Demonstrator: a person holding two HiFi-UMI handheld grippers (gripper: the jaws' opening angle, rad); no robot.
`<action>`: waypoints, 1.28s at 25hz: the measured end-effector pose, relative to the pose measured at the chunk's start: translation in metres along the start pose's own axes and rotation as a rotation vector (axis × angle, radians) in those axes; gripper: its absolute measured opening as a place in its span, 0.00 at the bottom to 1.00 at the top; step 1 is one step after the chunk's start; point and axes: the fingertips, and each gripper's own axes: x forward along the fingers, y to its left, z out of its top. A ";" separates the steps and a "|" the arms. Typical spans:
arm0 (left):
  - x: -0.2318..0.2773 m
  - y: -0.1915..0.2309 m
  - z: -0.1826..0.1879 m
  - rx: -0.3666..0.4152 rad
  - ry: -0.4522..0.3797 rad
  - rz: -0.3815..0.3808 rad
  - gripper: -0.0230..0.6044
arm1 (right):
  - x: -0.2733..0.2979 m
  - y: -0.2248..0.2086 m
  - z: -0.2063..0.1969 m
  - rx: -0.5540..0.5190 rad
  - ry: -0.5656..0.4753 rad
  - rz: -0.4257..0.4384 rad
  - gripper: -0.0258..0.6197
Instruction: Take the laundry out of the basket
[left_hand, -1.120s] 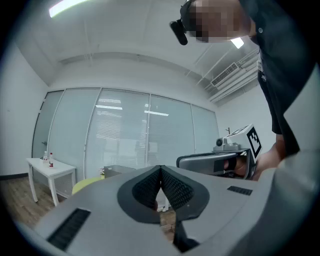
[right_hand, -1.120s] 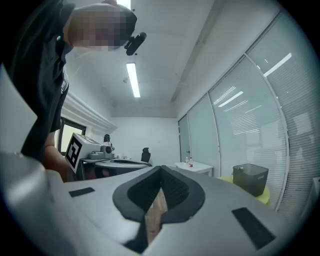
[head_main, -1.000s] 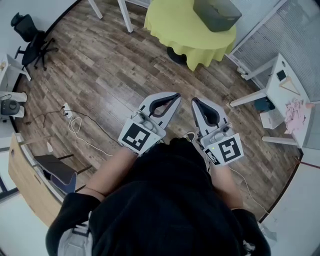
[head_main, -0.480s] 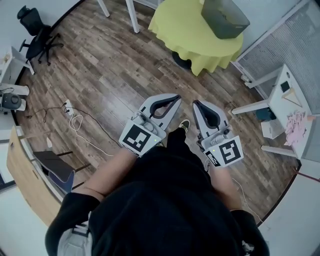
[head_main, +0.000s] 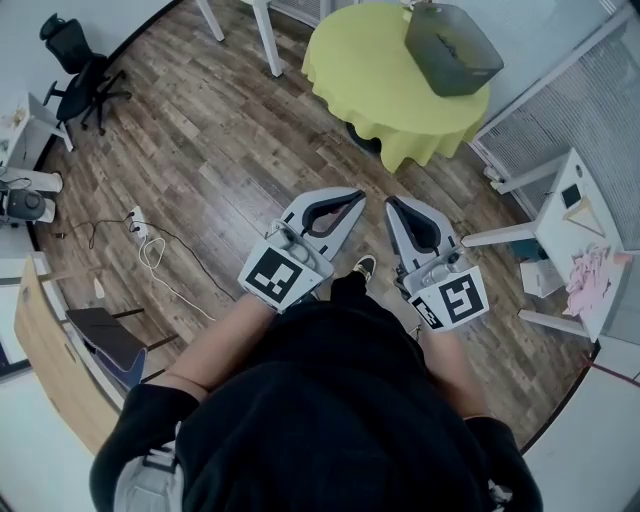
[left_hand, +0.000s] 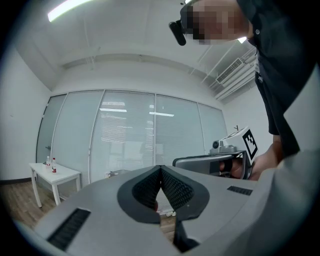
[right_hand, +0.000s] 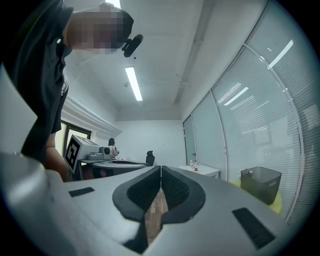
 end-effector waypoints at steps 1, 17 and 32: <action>0.008 0.002 0.000 0.002 0.001 0.000 0.05 | 0.001 -0.008 0.000 0.000 0.001 0.001 0.08; 0.126 0.014 0.001 0.042 0.050 0.014 0.05 | -0.010 -0.130 0.006 0.018 -0.026 -0.004 0.08; 0.186 0.020 -0.008 0.043 0.037 0.001 0.05 | -0.014 -0.185 -0.004 0.042 -0.030 0.001 0.08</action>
